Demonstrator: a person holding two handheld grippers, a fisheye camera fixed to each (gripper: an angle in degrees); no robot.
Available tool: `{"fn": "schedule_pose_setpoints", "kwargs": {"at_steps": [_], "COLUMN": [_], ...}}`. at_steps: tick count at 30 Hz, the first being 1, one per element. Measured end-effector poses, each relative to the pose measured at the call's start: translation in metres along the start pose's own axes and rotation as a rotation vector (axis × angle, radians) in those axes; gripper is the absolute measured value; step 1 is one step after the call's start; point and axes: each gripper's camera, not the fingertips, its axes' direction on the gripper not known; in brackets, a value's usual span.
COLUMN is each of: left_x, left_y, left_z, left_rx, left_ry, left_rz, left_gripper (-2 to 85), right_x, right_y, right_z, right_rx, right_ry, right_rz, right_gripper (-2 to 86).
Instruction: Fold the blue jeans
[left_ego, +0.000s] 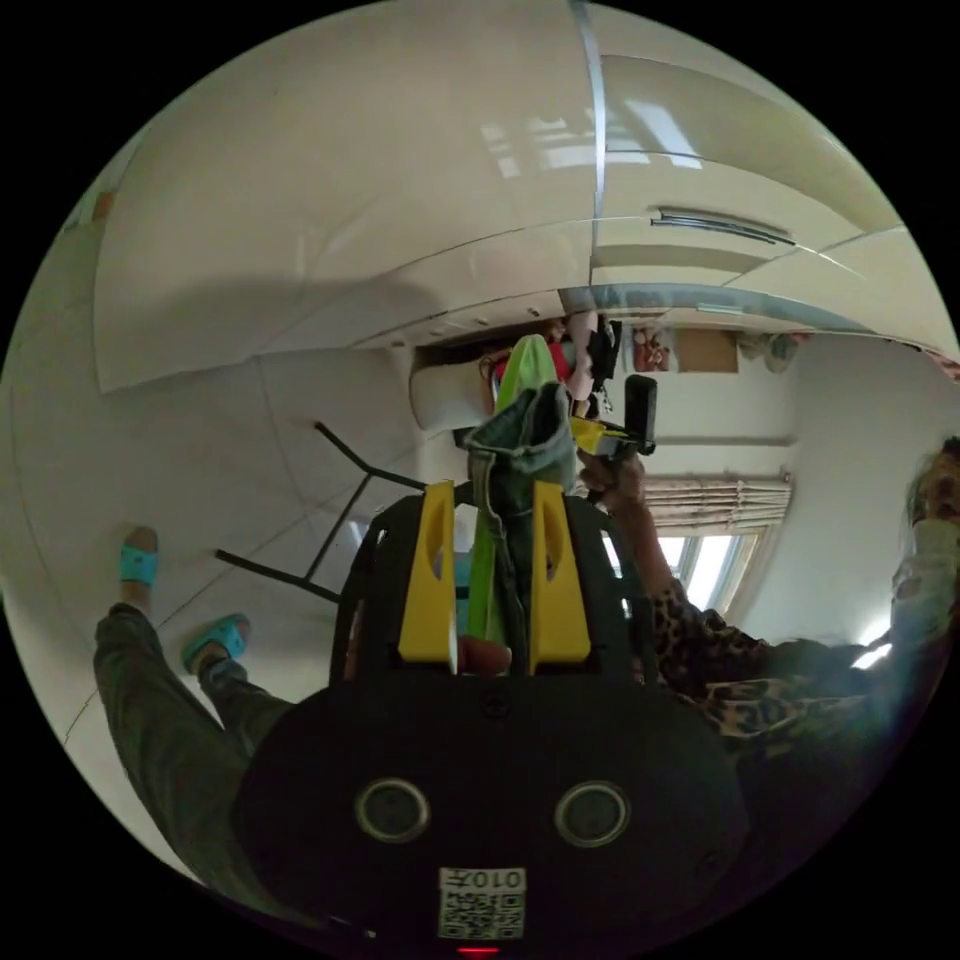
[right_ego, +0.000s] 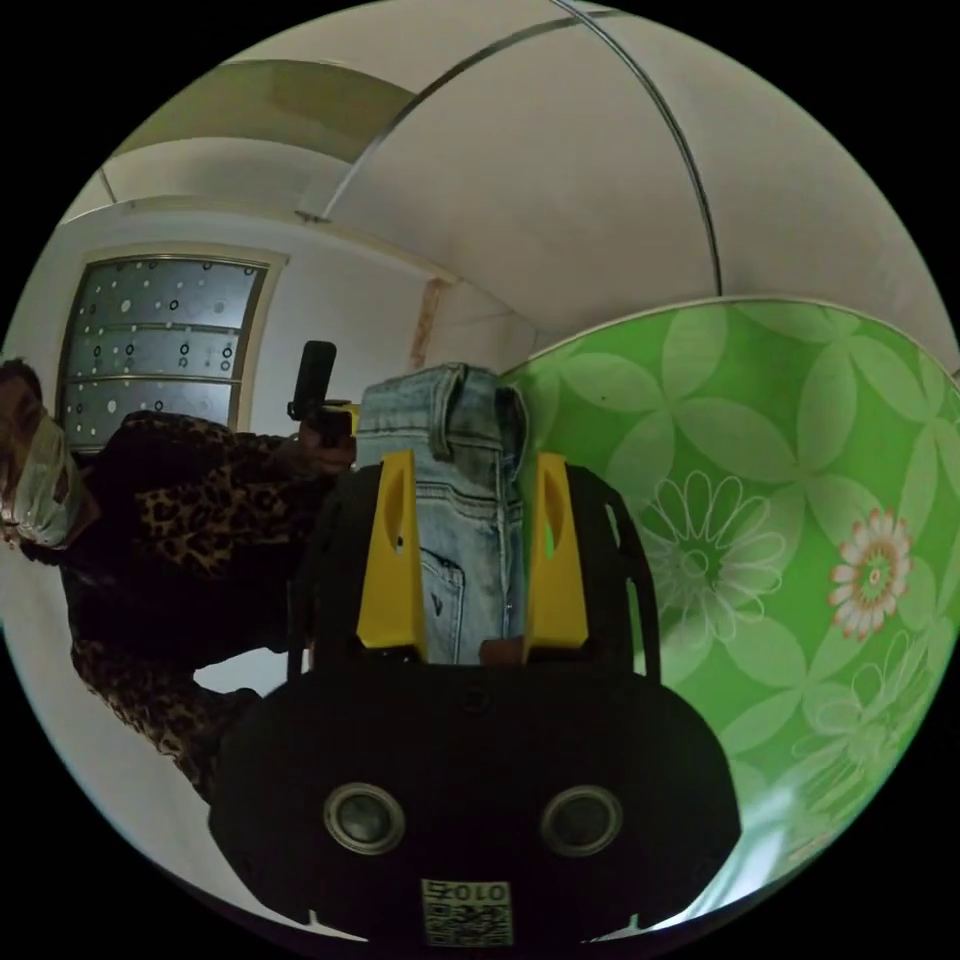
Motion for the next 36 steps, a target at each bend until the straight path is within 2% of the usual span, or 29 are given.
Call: {"fn": "schedule_pose_setpoints", "kwargs": {"at_steps": [6,9,12,15,17,20,25,30,36], "left_x": [-0.019,-0.029,-0.015,0.019,0.065,0.124,0.192,0.245,0.299], "left_y": [-0.02,-0.028,-0.032,-0.029,-0.024,-0.009,0.028,0.079,0.162], "left_z": [0.008,0.008,-0.003,-0.008,-0.006,0.003,0.038,0.087,0.174], "left_rx": [-0.037,-0.085,-0.107,-0.116,-0.128,-0.175,-0.297,-0.451,-0.688], "left_ry": [0.109,0.12,0.118,0.191,0.216,0.249,0.347,0.47,0.573], "left_rz": [-0.021,-0.029,0.03,0.133,0.285,0.486,0.66,0.779,0.916], "left_gripper": [9.9,8.9,8.0,7.6,7.5,7.5,7.7,7.7,7.5], "right_x": [-0.002,-0.017,-0.043,-0.074,-0.099,-0.148,-0.234,-0.314,-0.383], "right_y": [-0.011,-0.012,0.004,0.026,0.045,0.087,0.196,0.306,0.429], "right_z": [-0.008,-0.015,-0.037,-0.067,-0.089,-0.124,-0.168,-0.182,-0.175], "right_rx": [-0.03,-0.046,0.027,0.091,0.128,0.211,0.406,0.562,0.686], "right_ry": [-0.143,-0.123,-0.177,-0.211,-0.198,-0.175,-0.104,-0.008,0.067], "right_rz": [0.012,-0.007,-0.089,-0.148,-0.196,-0.28,-0.358,-0.361,-0.252], "right_gripper": [11.0,8.4,7.9,7.8,7.8,7.9,8.0,8.1,8.3]}}
